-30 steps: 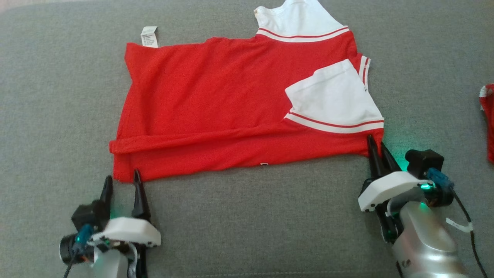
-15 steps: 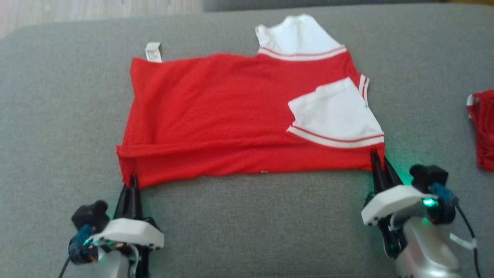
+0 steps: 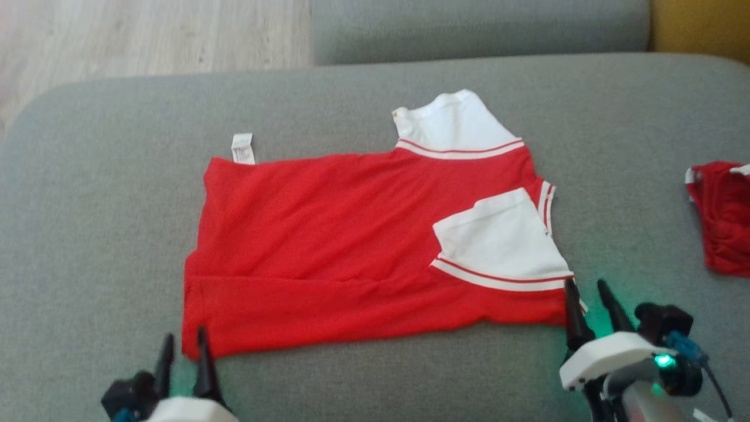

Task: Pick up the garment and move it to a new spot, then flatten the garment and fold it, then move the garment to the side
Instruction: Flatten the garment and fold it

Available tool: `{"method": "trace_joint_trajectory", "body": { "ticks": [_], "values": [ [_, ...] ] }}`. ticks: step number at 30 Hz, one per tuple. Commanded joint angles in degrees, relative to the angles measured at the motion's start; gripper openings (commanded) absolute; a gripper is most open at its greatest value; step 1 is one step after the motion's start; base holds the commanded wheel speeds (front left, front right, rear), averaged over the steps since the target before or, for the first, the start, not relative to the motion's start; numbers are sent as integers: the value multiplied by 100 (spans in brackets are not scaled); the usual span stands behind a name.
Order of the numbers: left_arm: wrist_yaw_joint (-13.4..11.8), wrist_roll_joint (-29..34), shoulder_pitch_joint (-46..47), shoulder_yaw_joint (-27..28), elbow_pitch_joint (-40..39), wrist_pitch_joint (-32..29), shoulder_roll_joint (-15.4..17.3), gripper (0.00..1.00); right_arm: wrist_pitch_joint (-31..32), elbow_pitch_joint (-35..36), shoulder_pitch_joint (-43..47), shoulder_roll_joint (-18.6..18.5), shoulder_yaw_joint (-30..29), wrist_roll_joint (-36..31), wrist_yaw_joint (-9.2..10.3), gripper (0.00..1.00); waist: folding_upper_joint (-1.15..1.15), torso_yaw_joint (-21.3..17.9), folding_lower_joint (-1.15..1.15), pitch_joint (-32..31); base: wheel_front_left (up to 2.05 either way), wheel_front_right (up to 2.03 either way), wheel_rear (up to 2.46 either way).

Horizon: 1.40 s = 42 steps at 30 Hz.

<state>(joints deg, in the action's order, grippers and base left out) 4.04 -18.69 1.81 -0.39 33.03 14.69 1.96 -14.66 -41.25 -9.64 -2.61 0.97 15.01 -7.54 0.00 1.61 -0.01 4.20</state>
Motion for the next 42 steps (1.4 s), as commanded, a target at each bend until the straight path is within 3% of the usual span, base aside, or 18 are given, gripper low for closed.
{"method": "trace_joint_trajectory", "body": {
  "ticks": [1, 7, 14, 23, 30, 31, 32, 33, 35, 42],
  "values": [
    [-32, 74, 318, 162, -185, 30, 92, 100, -34, 220, -213, -27, 90, -82, 5, 100, 0, 2, 1, 119, 0, 0, 0],
    [84, 459, 1371, 219, -134, 30, 215, 100, -34, 484, -726, -27, -7, -472, 5, 100, 0, 77, 1, 612, 0, 0, 0],
    [331, 483, 3265, -306, 1004, -331, 949, 100, -34, 518, -1716, -27, 197, -667, 5, 100, 0, 32, 1, 1186, 0, 0, 0],
    [343, -977, 4380, -1852, 1443, -1016, 1779, 100, -34, 456, -2455, -27, 573, -581, 5, 100, 0, -141, 1, 1765, 0, 0, 0],
    [344, -1749, 4571, -2537, 1648, -826, 2181, 100, -34, 452, -2572, -27, 644, -541, 5, 100, 0, -198, 1, 1926, 0, 0, 0],
    [344, -1824, 4577, -2640, 1667, -792, 2184, 93, -34, 446, -2584, -27, 640, -543, 5, 100, 0, -196, 1, 1931, 0, 0, 0],
    [344, -1909, 4586, -2725, 1679, -756, 2183, 49, -34, 436, -2599, -27, 636, -547, 5, 100, 0, -191, 1, 1934, 0, 0, 0],
    [344, -1988, 4603, -2803, 1688, -714, 2187, 39, -34, 420, -2626, -27, 635, -561, 5, 100, 0, -182, 1, 1937, 0, 0, 0],
    [344, -2142, 4643, -2966, 1692, -642, 2188, 0, -34, 386, -2700, -27, 639, -599, 5, 100, 0, -162, 1, 1948, 0, 0, 0],
    [344, -2440, 4924, -3410, 1798, -258, 2218, 0, -32, 50, -3152, -79, 709, -701, 5, 100, 0, -26, 1, 2003, 0, 0, 0]
  ]
}}
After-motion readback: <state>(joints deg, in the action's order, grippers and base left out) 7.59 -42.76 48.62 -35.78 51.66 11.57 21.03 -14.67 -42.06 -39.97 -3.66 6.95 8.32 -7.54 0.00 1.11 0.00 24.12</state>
